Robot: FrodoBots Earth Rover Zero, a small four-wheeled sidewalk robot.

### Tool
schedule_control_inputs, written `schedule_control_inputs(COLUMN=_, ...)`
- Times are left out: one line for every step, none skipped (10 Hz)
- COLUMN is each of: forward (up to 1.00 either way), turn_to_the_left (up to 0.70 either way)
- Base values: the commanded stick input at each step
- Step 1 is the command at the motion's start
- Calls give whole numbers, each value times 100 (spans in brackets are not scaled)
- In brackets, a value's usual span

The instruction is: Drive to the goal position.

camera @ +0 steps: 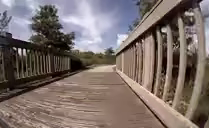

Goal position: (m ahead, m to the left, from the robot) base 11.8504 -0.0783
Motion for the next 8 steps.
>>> schedule_control_inputs(forward=85, turn_to_the_left=0)
schedule_control_inputs(forward=85, turn_to_the_left=0)
schedule_control_inputs(forward=85, turn_to_the_left=8)
schedule_control_inputs(forward=85, turn_to_the_left=33)
schedule_control_inputs(forward=85, turn_to_the_left=14)
schedule_control_inputs(forward=85, turn_to_the_left=0)
schedule_control_inputs(forward=85, turn_to_the_left=0)
schedule_control_inputs(forward=85, turn_to_the_left=0)
